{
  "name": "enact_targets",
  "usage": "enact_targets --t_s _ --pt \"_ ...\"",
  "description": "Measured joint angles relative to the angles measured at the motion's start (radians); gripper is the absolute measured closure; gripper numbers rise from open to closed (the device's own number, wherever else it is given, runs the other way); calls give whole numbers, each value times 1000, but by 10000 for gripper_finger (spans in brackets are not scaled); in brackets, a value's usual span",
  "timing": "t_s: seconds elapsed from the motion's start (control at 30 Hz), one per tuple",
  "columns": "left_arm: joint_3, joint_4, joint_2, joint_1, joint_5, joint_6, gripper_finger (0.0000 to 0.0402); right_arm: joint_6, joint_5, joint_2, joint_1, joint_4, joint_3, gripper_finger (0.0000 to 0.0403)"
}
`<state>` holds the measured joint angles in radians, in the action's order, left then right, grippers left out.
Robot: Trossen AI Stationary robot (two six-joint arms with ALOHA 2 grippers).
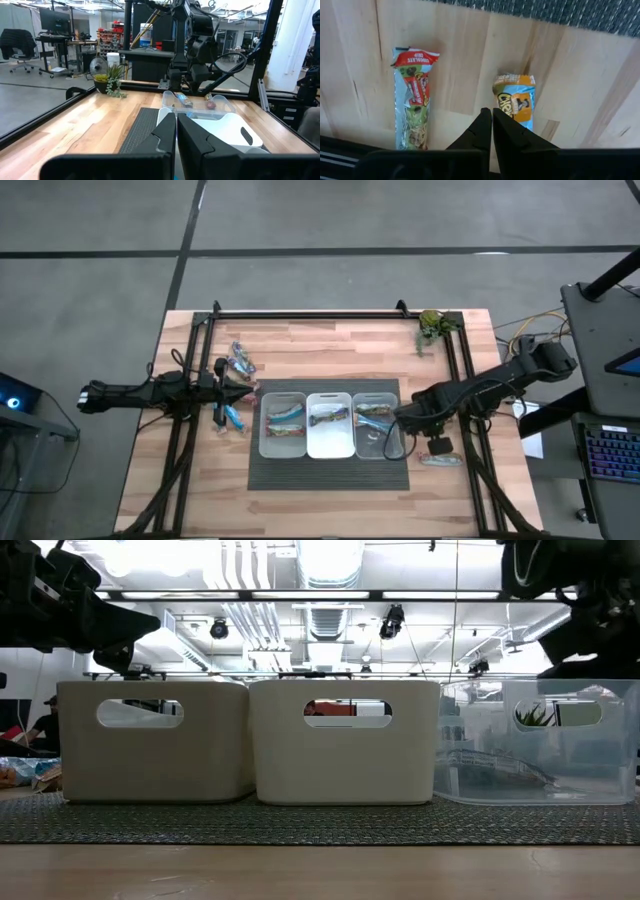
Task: Pick and place Granola Bars by type
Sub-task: Put the right yellow granola bar into the transparent bin
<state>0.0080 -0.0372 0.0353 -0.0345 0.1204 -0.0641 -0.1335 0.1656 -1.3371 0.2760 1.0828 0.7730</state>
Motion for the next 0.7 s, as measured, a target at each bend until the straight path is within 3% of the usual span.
enact_targets --t_s 0.27,0.7 --pt "0 0 0 0 0 0 402 2 -8 49 3 -21 -33 372" --pt "0 0 0 0 0 0 402 -15 -14 52 3 -52 -75 263"
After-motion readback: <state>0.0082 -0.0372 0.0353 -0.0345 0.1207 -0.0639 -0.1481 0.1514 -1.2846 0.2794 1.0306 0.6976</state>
